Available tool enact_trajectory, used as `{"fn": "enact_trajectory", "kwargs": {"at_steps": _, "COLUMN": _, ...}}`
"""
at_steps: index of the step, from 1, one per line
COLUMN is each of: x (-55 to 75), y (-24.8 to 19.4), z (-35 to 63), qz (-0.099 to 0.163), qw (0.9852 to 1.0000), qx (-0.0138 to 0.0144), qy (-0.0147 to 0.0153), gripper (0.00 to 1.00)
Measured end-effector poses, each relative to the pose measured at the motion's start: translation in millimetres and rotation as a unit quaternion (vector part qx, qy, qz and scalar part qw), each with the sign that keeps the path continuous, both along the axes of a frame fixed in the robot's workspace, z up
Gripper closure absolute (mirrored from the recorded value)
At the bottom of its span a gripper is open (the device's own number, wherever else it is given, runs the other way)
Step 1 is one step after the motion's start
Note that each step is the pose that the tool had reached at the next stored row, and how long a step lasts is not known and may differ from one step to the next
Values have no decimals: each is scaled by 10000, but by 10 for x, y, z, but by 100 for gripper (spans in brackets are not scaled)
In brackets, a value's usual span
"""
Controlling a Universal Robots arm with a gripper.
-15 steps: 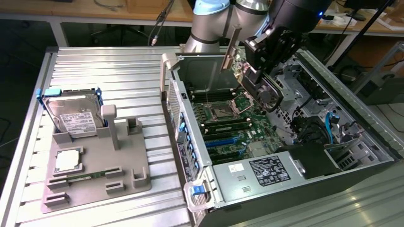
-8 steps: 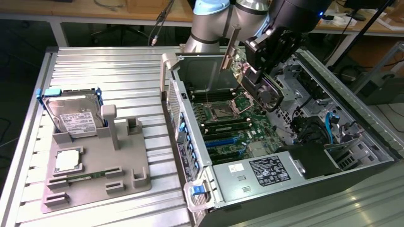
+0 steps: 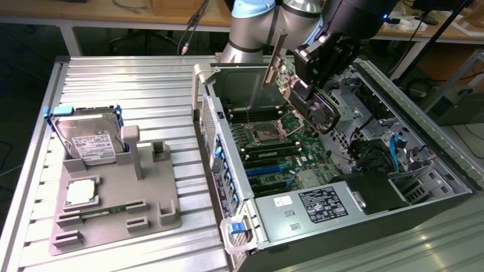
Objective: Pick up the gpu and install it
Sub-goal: 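Insert the gpu into the slot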
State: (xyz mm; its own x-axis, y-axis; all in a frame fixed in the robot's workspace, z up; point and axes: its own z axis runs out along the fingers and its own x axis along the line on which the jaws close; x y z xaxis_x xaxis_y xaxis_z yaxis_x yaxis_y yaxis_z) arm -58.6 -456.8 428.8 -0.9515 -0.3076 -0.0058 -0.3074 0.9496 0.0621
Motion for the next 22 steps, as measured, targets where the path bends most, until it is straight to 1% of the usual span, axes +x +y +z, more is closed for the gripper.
{"fn": "enact_trajectory", "kwargs": {"at_steps": 8, "x": 0, "y": 0, "z": 0, "qz": 137, "qw": 9999, "qx": 0, "qy": 0, "gripper": 73}}
{"fn": "enact_trajectory", "kwargs": {"at_steps": 11, "x": 0, "y": 0, "z": 0, "qz": 291, "qw": 9996, "qx": 0, "qy": 0, "gripper": 73}}
{"fn": "enact_trajectory", "kwargs": {"at_steps": 13, "x": 0, "y": 0, "z": 0, "qz": 419, "qw": 9991, "qx": 0, "qy": 0, "gripper": 73}}
{"fn": "enact_trajectory", "kwargs": {"at_steps": 14, "x": 0, "y": 0, "z": 0, "qz": 519, "qw": 9987, "qx": 0, "qy": 0, "gripper": 73}}
{"fn": "enact_trajectory", "kwargs": {"at_steps": 17, "x": 0, "y": 0, "z": 0, "qz": 806, "qw": 9967, "qx": 0, "qy": 0, "gripper": 73}}
{"fn": "enact_trajectory", "kwargs": {"at_steps": 19, "x": 0, "y": 0, "z": 0, "qz": 872, "qw": 9962, "qx": 0, "qy": 0, "gripper": 73}}
{"fn": "enact_trajectory", "kwargs": {"at_steps": 22, "x": 0, "y": 0, "z": 0, "qz": 922, "qw": 9957, "qx": 0, "qy": 0, "gripper": 73}}
